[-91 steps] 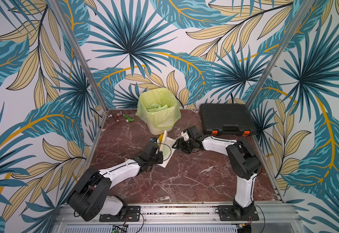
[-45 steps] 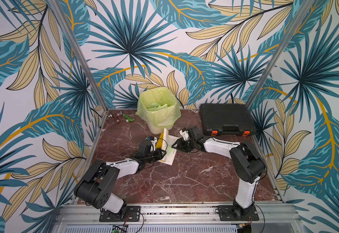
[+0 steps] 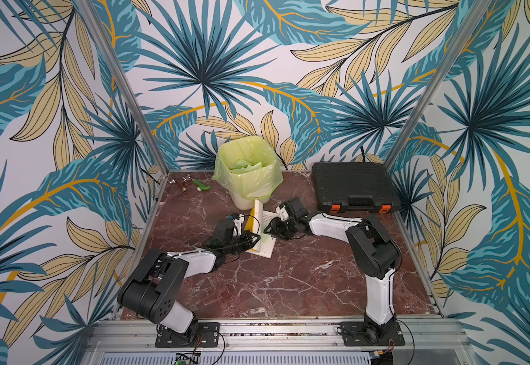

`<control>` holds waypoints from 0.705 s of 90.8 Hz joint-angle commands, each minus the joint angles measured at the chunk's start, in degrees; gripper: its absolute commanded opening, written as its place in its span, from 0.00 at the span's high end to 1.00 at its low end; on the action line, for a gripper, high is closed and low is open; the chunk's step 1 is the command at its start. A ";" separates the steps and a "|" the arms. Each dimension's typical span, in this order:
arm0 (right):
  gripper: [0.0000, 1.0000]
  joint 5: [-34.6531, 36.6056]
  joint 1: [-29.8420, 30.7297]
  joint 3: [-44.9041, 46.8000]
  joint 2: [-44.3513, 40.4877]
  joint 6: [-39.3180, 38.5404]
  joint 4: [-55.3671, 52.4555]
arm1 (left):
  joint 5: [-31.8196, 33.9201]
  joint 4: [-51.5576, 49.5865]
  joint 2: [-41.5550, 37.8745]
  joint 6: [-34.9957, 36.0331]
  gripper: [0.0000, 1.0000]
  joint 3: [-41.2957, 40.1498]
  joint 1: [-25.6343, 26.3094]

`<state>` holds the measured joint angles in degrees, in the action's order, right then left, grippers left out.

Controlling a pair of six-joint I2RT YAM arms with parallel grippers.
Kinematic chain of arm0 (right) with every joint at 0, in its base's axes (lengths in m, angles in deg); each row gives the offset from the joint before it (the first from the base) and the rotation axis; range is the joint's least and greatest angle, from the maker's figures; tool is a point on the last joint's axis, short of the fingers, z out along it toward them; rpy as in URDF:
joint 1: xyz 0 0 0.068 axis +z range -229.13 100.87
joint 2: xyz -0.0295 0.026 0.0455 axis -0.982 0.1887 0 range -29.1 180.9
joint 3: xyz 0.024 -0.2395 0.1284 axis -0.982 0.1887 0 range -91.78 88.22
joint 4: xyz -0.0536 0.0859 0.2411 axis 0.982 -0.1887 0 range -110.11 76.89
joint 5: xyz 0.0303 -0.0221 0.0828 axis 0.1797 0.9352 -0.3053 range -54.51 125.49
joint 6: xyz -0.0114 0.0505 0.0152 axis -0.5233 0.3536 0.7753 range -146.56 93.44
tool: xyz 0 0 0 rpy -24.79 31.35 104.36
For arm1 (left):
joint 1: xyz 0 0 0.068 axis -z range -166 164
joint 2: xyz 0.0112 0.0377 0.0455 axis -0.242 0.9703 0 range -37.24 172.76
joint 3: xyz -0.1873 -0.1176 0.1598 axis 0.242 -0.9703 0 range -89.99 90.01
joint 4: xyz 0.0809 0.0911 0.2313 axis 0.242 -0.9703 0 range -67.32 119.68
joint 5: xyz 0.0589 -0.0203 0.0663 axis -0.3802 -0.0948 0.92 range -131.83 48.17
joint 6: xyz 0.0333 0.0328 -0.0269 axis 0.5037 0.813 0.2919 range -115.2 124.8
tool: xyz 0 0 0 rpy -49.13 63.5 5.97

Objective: Peel off the used sticky note
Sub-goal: Tear off the note from the book.

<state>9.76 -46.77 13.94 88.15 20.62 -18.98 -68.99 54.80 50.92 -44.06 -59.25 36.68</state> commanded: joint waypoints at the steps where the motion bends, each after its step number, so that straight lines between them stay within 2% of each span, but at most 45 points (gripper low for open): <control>1: 0.53 1.45 0.54 -0.98 2.94 2.23 -0.51 | -3.64 2.36 0.37 -1.83 1.00 -1.20 -0.15; 22: 0.53 3.54 0.71 -3.02 3.60 -1.30 -3.07 | -4.24 3.02 -0.31 -2.34 1.00 -1.56 -0.57; 31: 0.51 1.61 0.75 -3.38 3.62 -4.13 -2.51 | -5.30 3.25 -0.56 -2.56 1.00 -1.57 -1.20; 38: 0.49 3.08 0.76 -4.31 2.46 -10.26 -5.61 | -6.64 1.73 -1.17 -1.62 1.00 -1.25 -2.05; 50: 0.43 5.81 0.81 -6.39 0.47 -26.65 -13.20 | -7.83 -7.67 -4.22 3.54 1.00 0.88 -4.14; 64: 0.39 9.24 1.81 -7.66 0.43 -37.97 -18.50 | -7.48 -17.31 -6.85 9.04 1.00 4.07 -6.32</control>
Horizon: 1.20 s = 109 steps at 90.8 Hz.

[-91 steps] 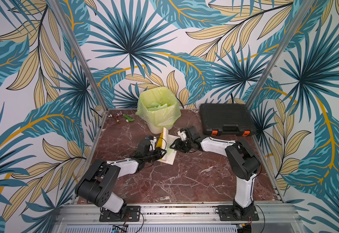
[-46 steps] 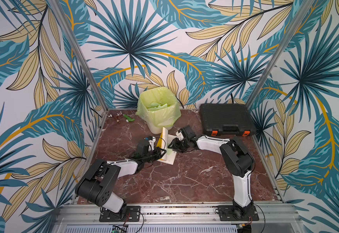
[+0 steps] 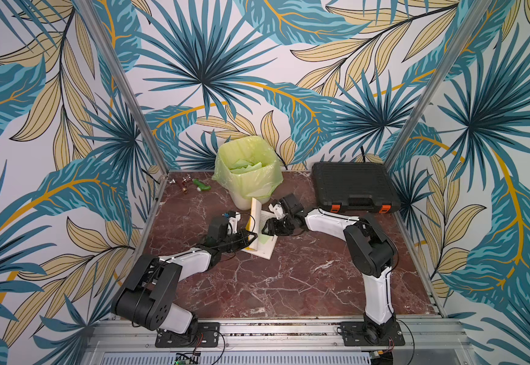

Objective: Peel off the used sticky note
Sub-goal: Tear off the note from the book.

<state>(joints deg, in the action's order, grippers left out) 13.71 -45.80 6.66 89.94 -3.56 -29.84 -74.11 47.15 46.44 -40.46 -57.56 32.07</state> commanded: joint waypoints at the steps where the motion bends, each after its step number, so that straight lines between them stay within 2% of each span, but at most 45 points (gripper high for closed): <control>1: 0.39 5.84 0.99 -0.24 -1.40 -14.40 -7.54 | -2.45 -9.79 -2.46 5.48 1.00 2.47 -1.85; 12: 0.34 10.14 2.58 1.44 -0.73 -20.18 -5.46 | -3.12 -9.80 -2.37 5.23 1.00 2.95 -2.60; 25: 0.28 16.63 5.43 2.93 1.09 -23.33 -2.25 | -3.76 -8.76 -1.05 4.37 1.00 2.81 -2.64; 41: 0.21 24.38 7.95 4.55 3.50 -23.32 1.06 | -3.44 -7.92 -0.95 3.34 1.00 2.15 -2.66; 56: 0.20 30.67 10.47 7.25 3.96 -22.90 3.69 | -3.23 -5.88 -1.01 1.63 1.00 0.99 -2.68; 85: 0.21 33.83 11.56 6.14 3.67 -20.08 -4.47 | -2.67 -5.60 -2.34 1.05 1.00 0.71 -3.21; 109: 0.26 29.33 11.77 8.29 6.00 -15.54 -2.94 | -2.82 -6.37 -2.13 1.48 1.00 0.91 -3.60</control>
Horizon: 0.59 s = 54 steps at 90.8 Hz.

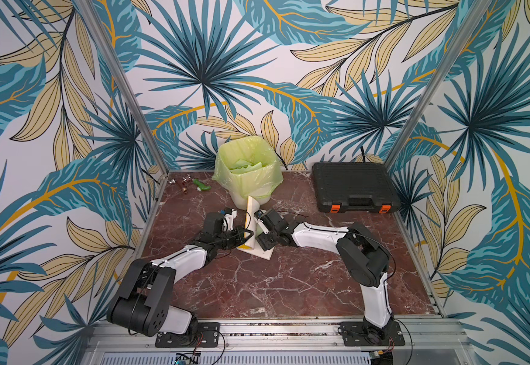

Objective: Peel off the used sticky note
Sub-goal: Tear off the note from the book.

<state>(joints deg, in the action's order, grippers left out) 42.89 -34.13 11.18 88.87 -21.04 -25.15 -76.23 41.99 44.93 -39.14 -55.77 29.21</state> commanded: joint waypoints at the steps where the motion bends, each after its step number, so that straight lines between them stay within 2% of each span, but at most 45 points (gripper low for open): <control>1: 0.27 -0.06 0.10 3.71 7.35 2.08 -7.56 | -0.77 -1.27 -0.66 0.17 1.00 -0.94 -0.76; 38: 0.54 0.71 0.03 3.31 11.25 6.08 -6.44 | -0.38 -1.62 -1.58 0.20 1.00 -1.26 -1.31; 54: 0.71 -0.18 -0.28 2.59 11.54 6.52 -6.36 | -0.41 -1.55 -1.88 0.09 1.00 -1.36 -1.45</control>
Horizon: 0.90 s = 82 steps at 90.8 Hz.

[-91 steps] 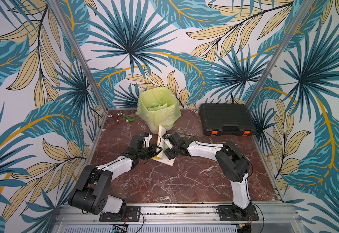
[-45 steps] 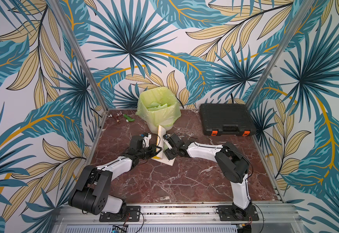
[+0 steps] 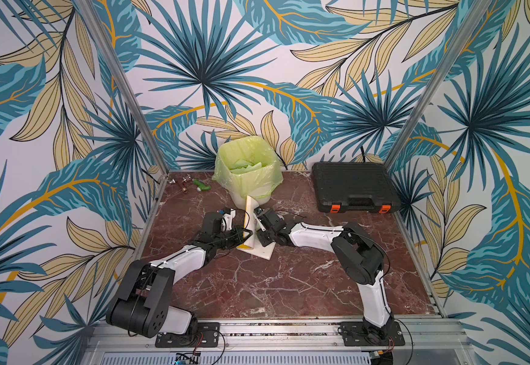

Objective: Peel off the used sticky note
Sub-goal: Tear off the note from the book.

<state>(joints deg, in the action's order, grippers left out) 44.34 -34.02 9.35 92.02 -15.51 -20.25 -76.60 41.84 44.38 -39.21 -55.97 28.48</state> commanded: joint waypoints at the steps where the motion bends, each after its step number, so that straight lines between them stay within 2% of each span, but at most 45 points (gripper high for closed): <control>1: 0.71 -1.89 -0.42 4.43 8.32 1.04 -11.20 | -0.04 -1.37 -1.36 0.15 1.00 -1.16 -0.75; 12: 0.80 -3.80 -0.96 4.76 6.78 1.35 -10.34 | 0.04 -1.31 -1.20 0.24 1.00 -1.24 -0.85; 18: 0.81 -5.27 -1.06 5.97 4.58 1.16 -9.32 | -0.06 -1.14 -0.98 0.24 1.00 -1.24 -0.86; 22: 0.77 -6.65 -1.07 7.20 2.60 0.87 -8.05 | -0.04 -1.02 -0.68 0.24 1.00 -1.24 -0.86; 30: 0.60 -10.00 -1.15 9.59 -1.01 -0.11 -5.99 | -0.28 -0.65 -0.22 0.11 1.00 -1.24 -0.86; 40: 0.44 -12.49 -1.16 11.09 -3.57 -2.36 -5.92 | -0.60 0.06 0.55 -0.02 1.00 -1.26 -0.84; 48: 0.37 -12.63 -1.16 11.82 -4.29 -4.53 -6.24 | -0.66 0.34 0.80 -0.07 1.00 -1.29 -0.86; 71: 0.32 -10.21 -1.16 12.95 -1.70 -6.60 -9.53 | -0.65 -0.08 0.98 0.06 1.00 -0.48 -1.03; 82: 0.39 -5.81 -1.16 12.47 0.50 -5.90 -11.73 | -0.57 -0.12 0.94 0.11 1.00 -0.40 -1.12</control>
<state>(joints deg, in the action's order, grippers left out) 35.05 -34.92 18.13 86.05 -22.51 -16.42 -77.10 42.06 44.53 -39.38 -55.99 28.16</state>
